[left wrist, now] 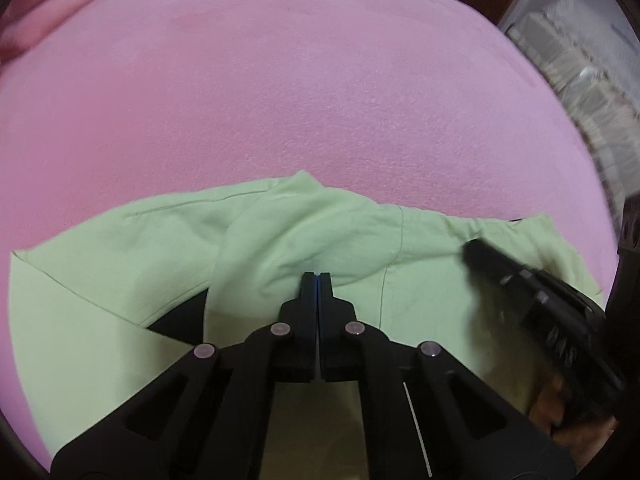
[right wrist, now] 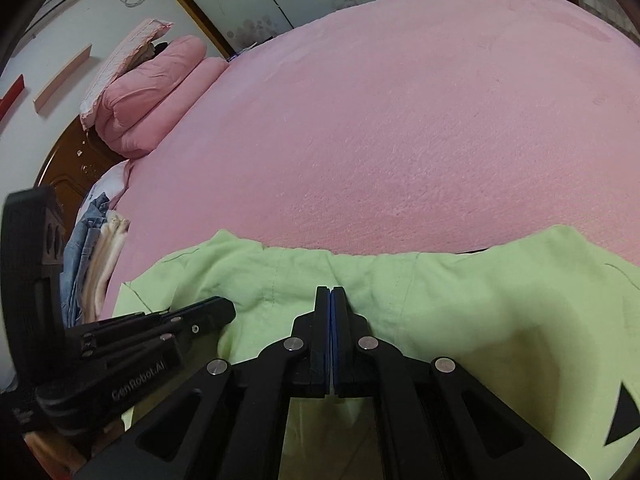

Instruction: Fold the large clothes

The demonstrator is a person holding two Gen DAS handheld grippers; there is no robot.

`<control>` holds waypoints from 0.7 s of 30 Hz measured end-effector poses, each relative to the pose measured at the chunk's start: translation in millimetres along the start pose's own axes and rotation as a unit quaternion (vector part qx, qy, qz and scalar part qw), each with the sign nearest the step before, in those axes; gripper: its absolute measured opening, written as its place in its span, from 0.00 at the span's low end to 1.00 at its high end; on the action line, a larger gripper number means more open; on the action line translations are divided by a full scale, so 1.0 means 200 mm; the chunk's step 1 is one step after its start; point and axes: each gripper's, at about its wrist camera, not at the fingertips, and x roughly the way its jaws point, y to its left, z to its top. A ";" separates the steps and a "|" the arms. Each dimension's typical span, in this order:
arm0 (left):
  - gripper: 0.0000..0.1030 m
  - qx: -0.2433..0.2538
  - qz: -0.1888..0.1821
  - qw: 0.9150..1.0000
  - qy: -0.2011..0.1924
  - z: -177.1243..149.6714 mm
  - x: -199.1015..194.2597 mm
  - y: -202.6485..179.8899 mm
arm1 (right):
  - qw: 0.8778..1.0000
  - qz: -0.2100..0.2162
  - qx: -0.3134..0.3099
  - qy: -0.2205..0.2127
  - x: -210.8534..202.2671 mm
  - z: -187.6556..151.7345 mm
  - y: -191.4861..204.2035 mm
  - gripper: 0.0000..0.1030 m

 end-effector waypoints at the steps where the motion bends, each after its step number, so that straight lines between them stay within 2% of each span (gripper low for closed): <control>1: 0.01 -0.006 -0.005 1.000 0.003 0.00 -0.02 0.05 | 1.000 -0.016 0.002 -0.012 -0.04 0.01 -0.03 0.00; 3: 0.01 -0.014 -0.008 1.000 0.007 0.00 -0.05 0.10 | 0.999 0.000 0.037 -0.015 -0.10 0.01 -0.14 0.00; 4: 0.01 -0.014 -0.004 1.000 0.006 -0.01 -0.07 0.11 | 0.998 -0.042 0.048 -0.025 -0.14 0.02 -0.21 0.00; 5: 0.01 -0.012 0.011 1.000 0.003 -0.02 -0.09 0.12 | 0.992 -0.104 0.051 -0.046 -0.20 0.02 -0.27 0.00; 7: 0.01 -0.009 0.052 0.999 0.000 -0.05 -0.13 0.15 | 0.986 -0.135 0.082 -0.051 -0.26 0.03 -0.38 0.00; 8: 0.01 -0.013 0.061 0.998 0.001 -0.04 -0.14 0.17 | 0.976 -0.184 0.109 -0.042 -0.29 0.03 -0.46 0.00; 9: 0.01 -0.020 0.063 0.998 0.001 -0.05 -0.17 0.19 | 0.969 -0.210 0.123 -0.040 -0.31 0.02 -0.51 0.00; 10: 0.01 -0.026 0.062 0.998 0.000 -0.05 -0.21 0.19 | 0.965 -0.218 0.144 -0.039 -0.34 0.02 -0.56 0.00; 12: 0.01 -0.028 0.053 0.998 -0.013 -0.06 -0.30 0.19 | 0.964 -0.193 0.176 -0.047 -0.40 0.03 -0.61 0.00; 16: 0.02 0.009 0.044 0.998 -0.041 0.06 -0.31 0.08 | 0.974 -0.151 0.123 -0.111 -0.50 0.10 -0.44 0.00; 18: 0.02 0.028 0.045 0.998 -0.020 0.14 -0.21 0.02 | 0.985 -0.097 0.112 -0.092 -0.44 0.13 -0.33 0.00; 19: 0.02 0.027 0.060 0.998 0.003 0.17 -0.14 -0.01 | 0.988 -0.061 0.119 -0.073 -0.39 0.14 -0.27 0.00; 21: 0.02 0.017 0.090 0.996 0.009 0.17 -0.06 -0.02 | 0.990 -0.007 0.133 -0.040 -0.28 0.12 -0.19 0.00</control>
